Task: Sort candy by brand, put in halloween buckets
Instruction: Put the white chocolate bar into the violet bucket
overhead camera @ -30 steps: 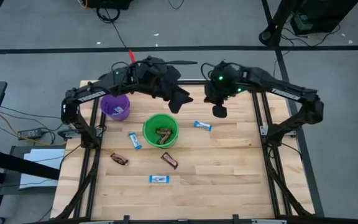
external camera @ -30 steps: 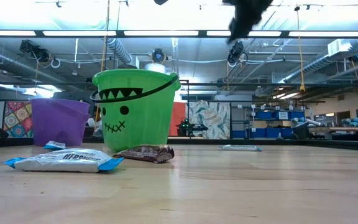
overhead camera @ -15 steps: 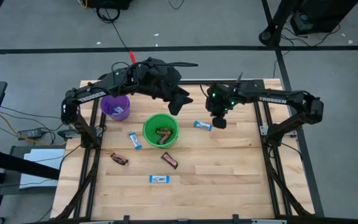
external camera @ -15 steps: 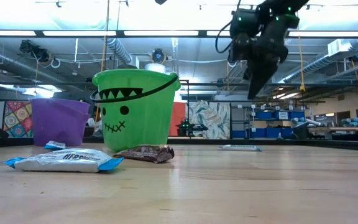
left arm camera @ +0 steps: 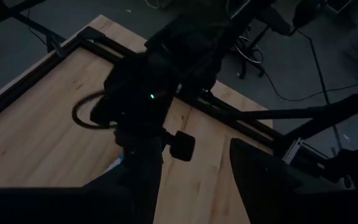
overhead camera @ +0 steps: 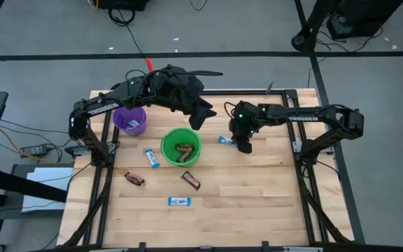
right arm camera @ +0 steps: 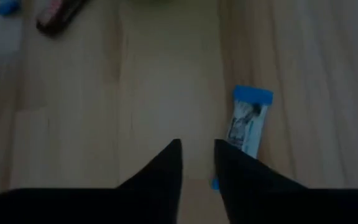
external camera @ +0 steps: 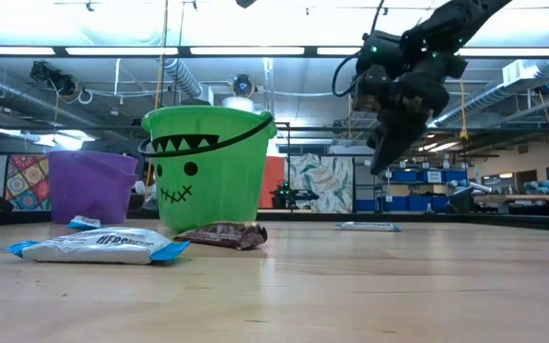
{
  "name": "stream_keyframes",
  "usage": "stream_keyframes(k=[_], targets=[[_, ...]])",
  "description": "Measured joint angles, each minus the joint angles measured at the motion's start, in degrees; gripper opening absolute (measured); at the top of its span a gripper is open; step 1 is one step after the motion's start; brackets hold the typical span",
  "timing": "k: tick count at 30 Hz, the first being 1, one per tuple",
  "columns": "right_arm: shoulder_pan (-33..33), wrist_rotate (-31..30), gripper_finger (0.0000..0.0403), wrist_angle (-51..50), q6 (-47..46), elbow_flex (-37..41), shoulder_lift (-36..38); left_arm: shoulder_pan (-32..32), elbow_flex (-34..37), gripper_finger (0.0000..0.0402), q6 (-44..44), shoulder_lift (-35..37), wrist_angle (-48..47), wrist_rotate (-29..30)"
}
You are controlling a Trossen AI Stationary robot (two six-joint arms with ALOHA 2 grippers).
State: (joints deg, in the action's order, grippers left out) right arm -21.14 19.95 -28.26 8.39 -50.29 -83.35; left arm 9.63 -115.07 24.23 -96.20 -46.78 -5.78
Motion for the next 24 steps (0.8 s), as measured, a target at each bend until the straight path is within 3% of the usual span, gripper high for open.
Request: stream_keyframes(k=[3, 8, 12, 17, 24], targets=[[-1.2, 0.3, 0.0171, 3.6, -1.6, 2.5, 0.0, 0.0, 0.0, 0.0193, 0.6, 0.0, 0.0, 0.0], [-1.9, -4.2, 0.0264, 8.1, -2.4, 5.9, 0.0, 0.0, 0.0, 0.0193, 1.7, 0.0, 0.0, 0.0], [-1.9, -8.9, 0.0311, 11.8, -2.2, 9.3, 0.0, 0.0, 0.0, 0.0193, 1.8, 0.0, 0.1, 0.0], [-1.9, -10.9, 0.0320, 17.5, -2.2, 13.4, -0.1, 0.0, 0.0, 0.0193, 2.0, 0.0, 0.1, 0.0], [-1.5, -8.6, 0.0303, 20.1, -2.9, 14.3, -5.9, 0.0, 0.0, 0.0193, 2.3, 0.0, 0.2, 0.0]])
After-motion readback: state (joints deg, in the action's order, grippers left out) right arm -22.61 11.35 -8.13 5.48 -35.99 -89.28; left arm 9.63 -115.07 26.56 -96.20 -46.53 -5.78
